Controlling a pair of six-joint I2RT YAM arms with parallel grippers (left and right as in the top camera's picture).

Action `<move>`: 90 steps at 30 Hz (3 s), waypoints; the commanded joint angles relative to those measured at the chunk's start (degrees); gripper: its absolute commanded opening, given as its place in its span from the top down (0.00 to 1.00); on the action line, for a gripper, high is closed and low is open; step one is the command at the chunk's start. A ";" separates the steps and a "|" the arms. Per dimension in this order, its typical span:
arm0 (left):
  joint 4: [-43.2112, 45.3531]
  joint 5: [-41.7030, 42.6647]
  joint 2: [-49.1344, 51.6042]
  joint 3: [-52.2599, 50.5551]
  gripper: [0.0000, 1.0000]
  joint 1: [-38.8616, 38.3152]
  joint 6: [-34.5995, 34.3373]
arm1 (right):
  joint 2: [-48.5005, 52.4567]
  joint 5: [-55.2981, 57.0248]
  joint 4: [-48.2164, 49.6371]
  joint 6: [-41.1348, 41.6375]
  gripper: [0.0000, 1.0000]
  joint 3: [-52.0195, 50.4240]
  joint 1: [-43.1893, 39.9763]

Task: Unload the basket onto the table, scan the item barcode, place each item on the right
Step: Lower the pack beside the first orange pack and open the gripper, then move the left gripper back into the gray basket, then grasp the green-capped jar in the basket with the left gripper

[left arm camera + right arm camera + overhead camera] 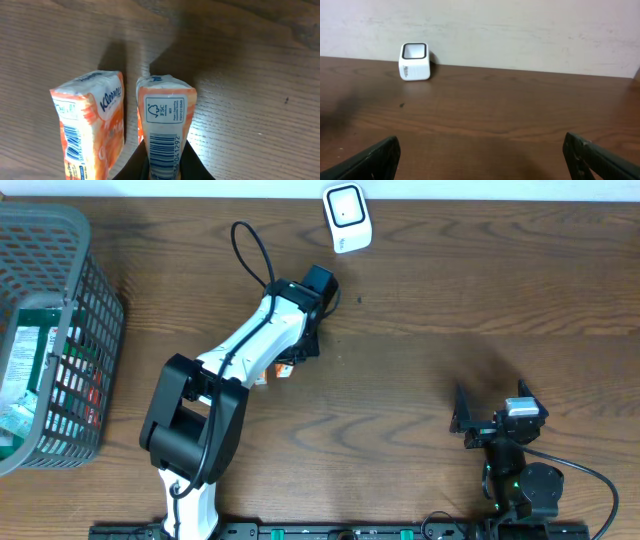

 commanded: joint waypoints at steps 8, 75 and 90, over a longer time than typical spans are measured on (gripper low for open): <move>1.07 -0.70 0.61 -3.54 0.83 -0.11 -0.44 | -0.31 0.07 -0.24 0.70 0.01 -0.07 -0.20; -4.76 8.37 -15.56 12.00 0.09 65.66 34.29 | -0.31 0.07 -0.24 0.70 0.01 -0.07 -0.20; -7.34 16.02 -7.96 11.98 0.07 67.23 48.26 | -0.31 0.07 -0.24 0.70 0.01 -0.07 -0.20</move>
